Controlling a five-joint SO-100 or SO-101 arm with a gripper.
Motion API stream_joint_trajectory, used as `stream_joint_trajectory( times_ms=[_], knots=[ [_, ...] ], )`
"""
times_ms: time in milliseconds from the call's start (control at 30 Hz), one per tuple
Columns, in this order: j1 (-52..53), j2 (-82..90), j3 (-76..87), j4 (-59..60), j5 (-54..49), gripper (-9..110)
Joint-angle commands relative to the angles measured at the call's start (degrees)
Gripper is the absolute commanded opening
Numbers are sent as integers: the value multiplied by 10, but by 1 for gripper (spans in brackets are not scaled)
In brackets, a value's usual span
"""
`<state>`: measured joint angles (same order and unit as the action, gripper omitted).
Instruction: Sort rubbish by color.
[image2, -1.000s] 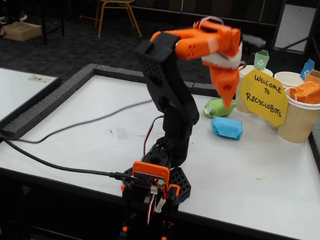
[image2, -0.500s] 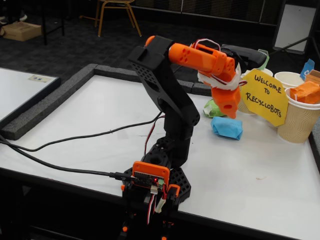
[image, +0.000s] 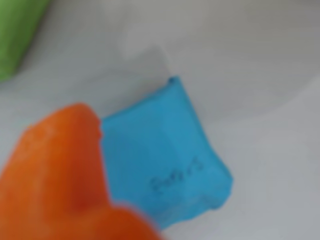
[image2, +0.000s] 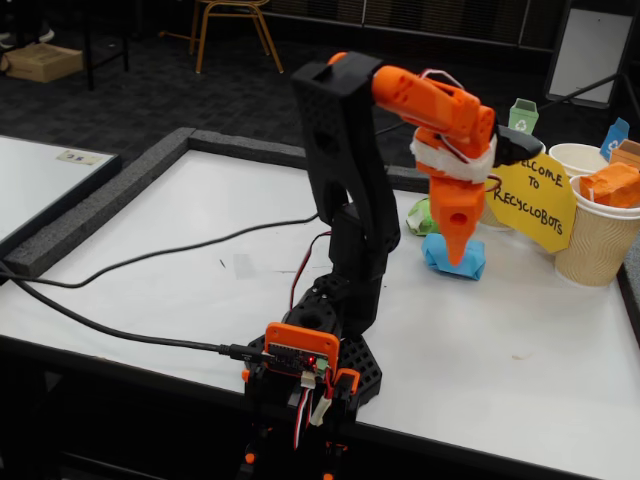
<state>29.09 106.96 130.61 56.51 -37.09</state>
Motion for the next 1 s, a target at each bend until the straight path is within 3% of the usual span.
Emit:
stream_joint_trajectory(
  times_ms=[0, 333, 767, 967],
  knots=[
    [16, -57, -109, -2, 4, 23],
    [10, -97, -151, -65, 11, 2],
    [-17, 133, -248, 81, -2, 0],
    [-51, 243, -272, 140, -99, 0]
  ],
)
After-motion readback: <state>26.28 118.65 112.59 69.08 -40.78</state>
